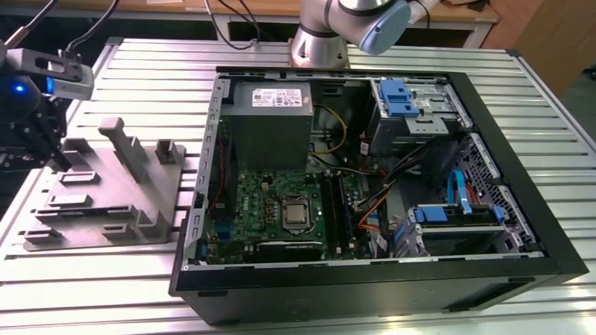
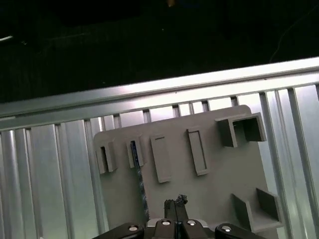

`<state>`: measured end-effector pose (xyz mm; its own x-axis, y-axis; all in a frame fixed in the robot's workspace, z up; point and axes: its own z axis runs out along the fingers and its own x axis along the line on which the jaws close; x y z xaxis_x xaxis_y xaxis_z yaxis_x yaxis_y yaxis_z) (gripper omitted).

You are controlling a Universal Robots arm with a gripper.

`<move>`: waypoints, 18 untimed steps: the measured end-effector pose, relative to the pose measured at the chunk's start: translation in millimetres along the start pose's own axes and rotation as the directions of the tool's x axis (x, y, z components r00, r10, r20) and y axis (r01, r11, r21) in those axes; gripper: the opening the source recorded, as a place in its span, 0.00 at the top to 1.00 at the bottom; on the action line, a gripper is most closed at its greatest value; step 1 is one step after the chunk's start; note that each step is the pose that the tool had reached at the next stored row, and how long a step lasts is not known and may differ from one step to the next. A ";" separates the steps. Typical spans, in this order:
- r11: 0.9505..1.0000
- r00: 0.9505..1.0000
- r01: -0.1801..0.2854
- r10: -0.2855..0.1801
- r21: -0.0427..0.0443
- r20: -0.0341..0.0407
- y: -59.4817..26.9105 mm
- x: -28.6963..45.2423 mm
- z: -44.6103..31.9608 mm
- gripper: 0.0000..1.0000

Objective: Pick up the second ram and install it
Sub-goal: 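Pick up the second ram and move it above second insertion slot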

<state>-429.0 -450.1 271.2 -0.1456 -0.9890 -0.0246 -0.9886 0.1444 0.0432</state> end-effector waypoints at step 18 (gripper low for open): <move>0.998 0.998 0.069 -0.069 0.012 -0.001 -1.0 5.7 7.7 0.90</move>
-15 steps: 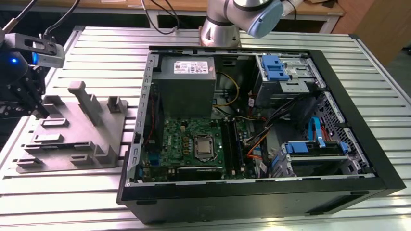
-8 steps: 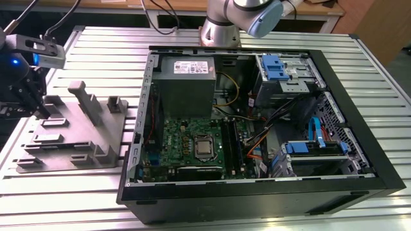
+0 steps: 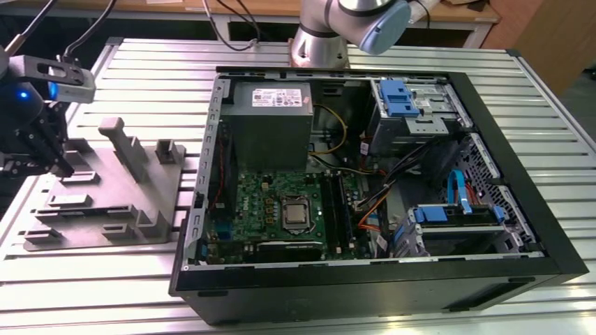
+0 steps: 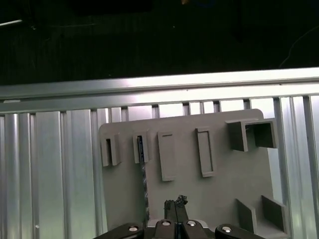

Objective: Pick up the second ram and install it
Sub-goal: 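Pick up the second ram and move it above second insertion slot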

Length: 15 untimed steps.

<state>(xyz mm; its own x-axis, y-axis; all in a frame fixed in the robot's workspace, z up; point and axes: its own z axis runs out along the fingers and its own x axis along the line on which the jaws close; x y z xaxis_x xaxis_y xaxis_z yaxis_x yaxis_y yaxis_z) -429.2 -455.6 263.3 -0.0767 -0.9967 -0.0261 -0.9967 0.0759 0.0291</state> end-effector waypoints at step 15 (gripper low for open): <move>0.999 0.999 0.034 -0.034 -0.001 -0.001 -2.6 16.1 16.4 0.90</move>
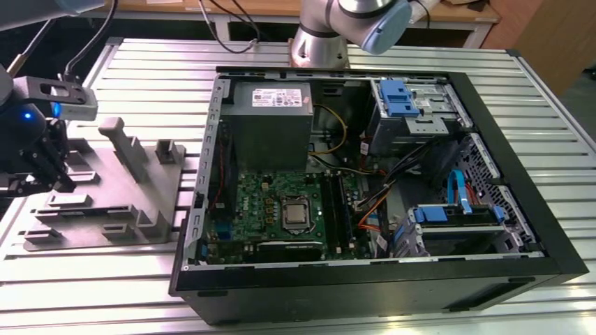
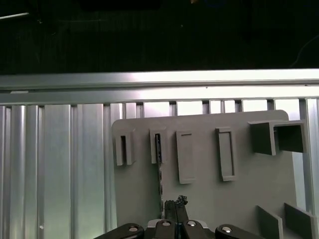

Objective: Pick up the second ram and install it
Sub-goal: 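Pick up the second ram and move it above second insertion slot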

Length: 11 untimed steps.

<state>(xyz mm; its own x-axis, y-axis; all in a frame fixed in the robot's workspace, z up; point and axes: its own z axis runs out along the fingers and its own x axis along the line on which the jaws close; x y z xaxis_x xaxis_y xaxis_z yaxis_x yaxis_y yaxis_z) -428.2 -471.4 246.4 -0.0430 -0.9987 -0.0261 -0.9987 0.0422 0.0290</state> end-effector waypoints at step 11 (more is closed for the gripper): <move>1.000 1.000 0.001 -0.001 -0.003 0.000 -5.0 7.8 10.2 0.90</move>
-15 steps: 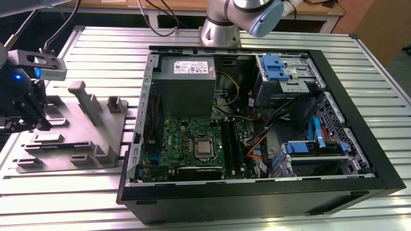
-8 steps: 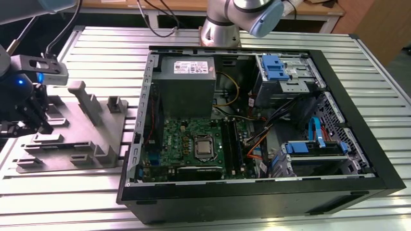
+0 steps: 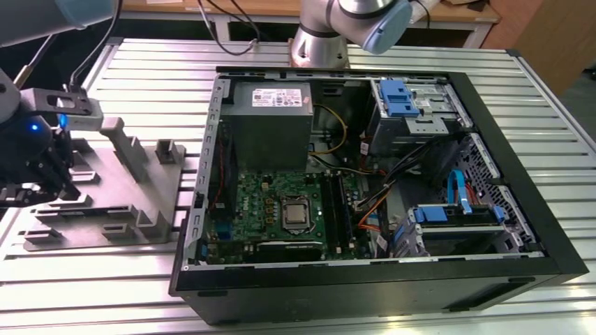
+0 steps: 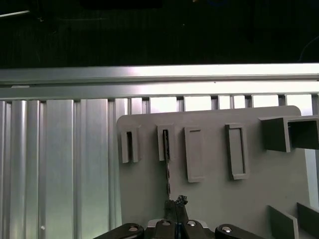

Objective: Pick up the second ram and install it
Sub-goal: 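Pick up the second ram and move it above second insertion slot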

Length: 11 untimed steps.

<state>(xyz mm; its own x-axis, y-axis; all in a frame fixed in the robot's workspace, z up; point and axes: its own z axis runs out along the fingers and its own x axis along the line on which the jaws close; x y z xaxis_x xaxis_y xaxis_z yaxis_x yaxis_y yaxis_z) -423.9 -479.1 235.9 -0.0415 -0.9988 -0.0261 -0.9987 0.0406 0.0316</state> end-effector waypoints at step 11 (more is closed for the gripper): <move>1.000 1.000 0.000 0.000 -0.004 0.000 -0.7 4.0 13.4 0.90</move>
<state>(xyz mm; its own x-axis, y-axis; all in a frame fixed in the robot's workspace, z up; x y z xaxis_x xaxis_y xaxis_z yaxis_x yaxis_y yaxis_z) -423.7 -482.8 222.4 -0.0417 -0.9988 -0.0259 -0.9985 0.0407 0.0355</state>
